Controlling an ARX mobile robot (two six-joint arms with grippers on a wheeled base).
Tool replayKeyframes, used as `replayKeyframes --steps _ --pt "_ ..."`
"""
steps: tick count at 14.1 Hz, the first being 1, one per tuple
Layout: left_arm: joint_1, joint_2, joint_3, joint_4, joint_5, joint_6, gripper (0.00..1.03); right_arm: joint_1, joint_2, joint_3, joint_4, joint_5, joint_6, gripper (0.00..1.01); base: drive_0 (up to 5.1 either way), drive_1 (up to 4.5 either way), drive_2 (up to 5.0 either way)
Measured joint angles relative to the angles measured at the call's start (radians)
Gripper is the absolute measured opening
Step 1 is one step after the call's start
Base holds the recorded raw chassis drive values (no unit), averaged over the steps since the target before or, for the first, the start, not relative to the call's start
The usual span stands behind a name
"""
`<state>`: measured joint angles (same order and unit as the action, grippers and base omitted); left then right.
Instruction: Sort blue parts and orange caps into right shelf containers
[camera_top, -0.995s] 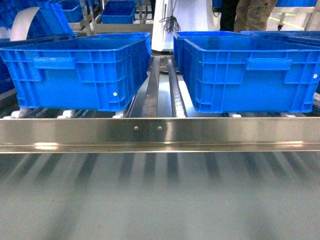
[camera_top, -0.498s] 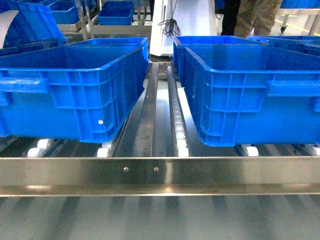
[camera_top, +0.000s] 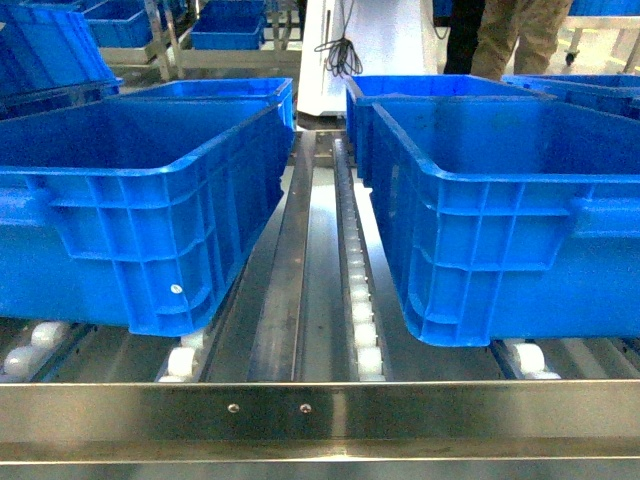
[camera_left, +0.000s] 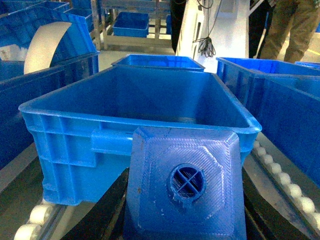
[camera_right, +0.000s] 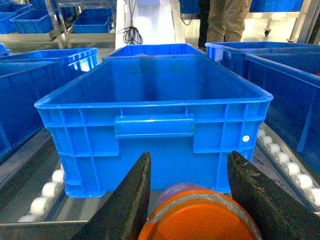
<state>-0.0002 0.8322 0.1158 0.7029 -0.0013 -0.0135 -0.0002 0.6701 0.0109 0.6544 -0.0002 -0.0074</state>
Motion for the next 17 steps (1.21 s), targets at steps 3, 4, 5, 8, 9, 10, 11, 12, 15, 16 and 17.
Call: replayKeyframes --steps 3,4,5,8,9,10,11,12,15,16,17 --pt "0.0 -0.001 0.0 0.0 0.0 0.0 0.45 0.0 0.0 0.0 0.001 0.0 0.0 0.41 0.0 0.0 0.0" --pt "0.0 -0.001 0.0 0.0 0.0 0.0 0.45 0.0 0.0 0.0 0.001 0.0 0.0 0.41 0.0 0.0 0.0" --pt "0.0 -0.001 0.0 0.0 0.0 0.0 0.45 0.0 0.0 0.0 0.001 0.0 0.0 0.41 0.0 0.0 0.0" --pt "0.0 -0.001 0.0 0.0 0.0 0.0 0.45 0.0 0.0 0.0 0.001 0.0 0.0 0.41 0.0 0.0 0.0" --pt "0.0 -0.001 0.0 0.0 0.0 0.0 0.45 0.0 0.0 0.0 0.001 0.0 0.0 0.41 0.0 0.0 0.0" --pt "0.0 -0.001 0.0 0.0 0.0 0.0 0.45 0.0 0.0 0.0 0.001 0.0 0.0 0.41 0.0 0.0 0.0" --pt "0.0 -0.001 0.0 0.0 0.0 0.0 0.45 0.0 0.0 0.0 0.001 0.0 0.0 0.41 0.0 0.0 0.0" --pt "0.0 -0.001 0.0 0.0 0.0 0.0 0.45 0.0 0.0 0.0 0.001 0.0 0.0 0.41 0.0 0.0 0.0" --pt "0.0 -0.001 0.0 0.0 0.0 0.0 0.45 0.0 0.0 0.0 0.001 0.0 0.0 0.41 0.0 0.0 0.0" --pt "0.0 -0.001 0.0 0.0 0.0 0.0 0.45 0.0 0.0 0.0 0.001 0.0 0.0 0.41 0.0 0.0 0.0" --pt "0.0 -0.001 0.0 0.0 0.0 0.0 0.45 0.0 0.0 0.0 0.001 0.0 0.0 0.41 0.0 0.0 0.0"
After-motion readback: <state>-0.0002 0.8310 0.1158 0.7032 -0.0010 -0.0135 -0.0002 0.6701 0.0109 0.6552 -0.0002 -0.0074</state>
